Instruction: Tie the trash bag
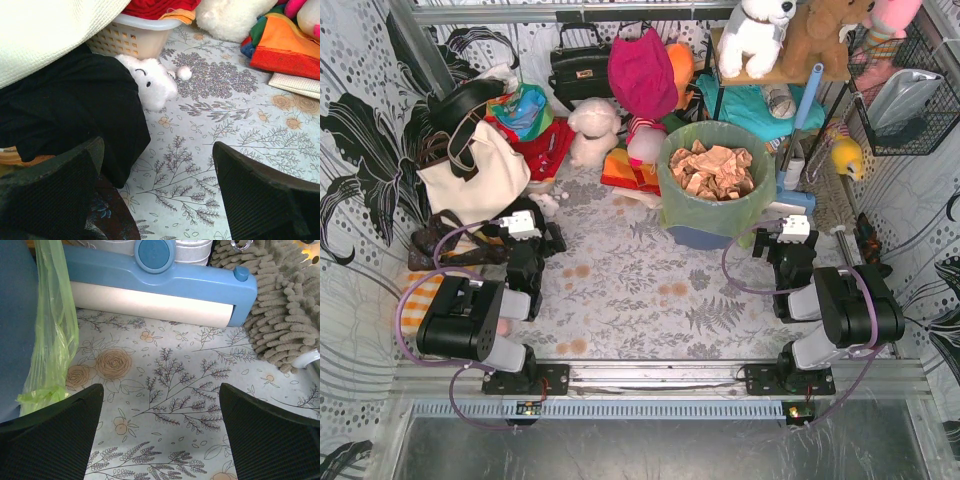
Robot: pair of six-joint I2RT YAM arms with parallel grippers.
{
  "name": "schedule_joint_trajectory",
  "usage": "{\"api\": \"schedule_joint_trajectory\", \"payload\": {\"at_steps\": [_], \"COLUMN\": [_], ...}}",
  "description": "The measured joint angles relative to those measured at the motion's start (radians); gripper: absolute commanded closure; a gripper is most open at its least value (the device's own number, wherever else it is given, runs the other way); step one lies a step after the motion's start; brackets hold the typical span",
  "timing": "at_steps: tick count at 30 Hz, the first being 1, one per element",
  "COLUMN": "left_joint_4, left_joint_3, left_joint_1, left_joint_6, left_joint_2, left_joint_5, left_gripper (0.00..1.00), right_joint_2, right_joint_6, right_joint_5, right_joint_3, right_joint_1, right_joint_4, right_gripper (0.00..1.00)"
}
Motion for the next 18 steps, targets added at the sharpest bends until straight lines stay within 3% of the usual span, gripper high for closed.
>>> {"api": "schedule_joint_trajectory", "payload": {"at_steps": [18], "left_joint_4": [-0.003], "left_joint_3": [0.000], "left_joint_1": [0.002], "left_joint_6": [-0.007], "left_joint_2": [0.000], "left_joint_5": [0.011], "left_gripper": [0.02], "right_joint_2": [0.000], "right_joint_6": [0.002], "right_joint_5": [-0.002], "right_joint_3": [0.002], "right_joint_1": [-0.007], "right_joint_4": [-0.004], "right_gripper": [0.03]}}
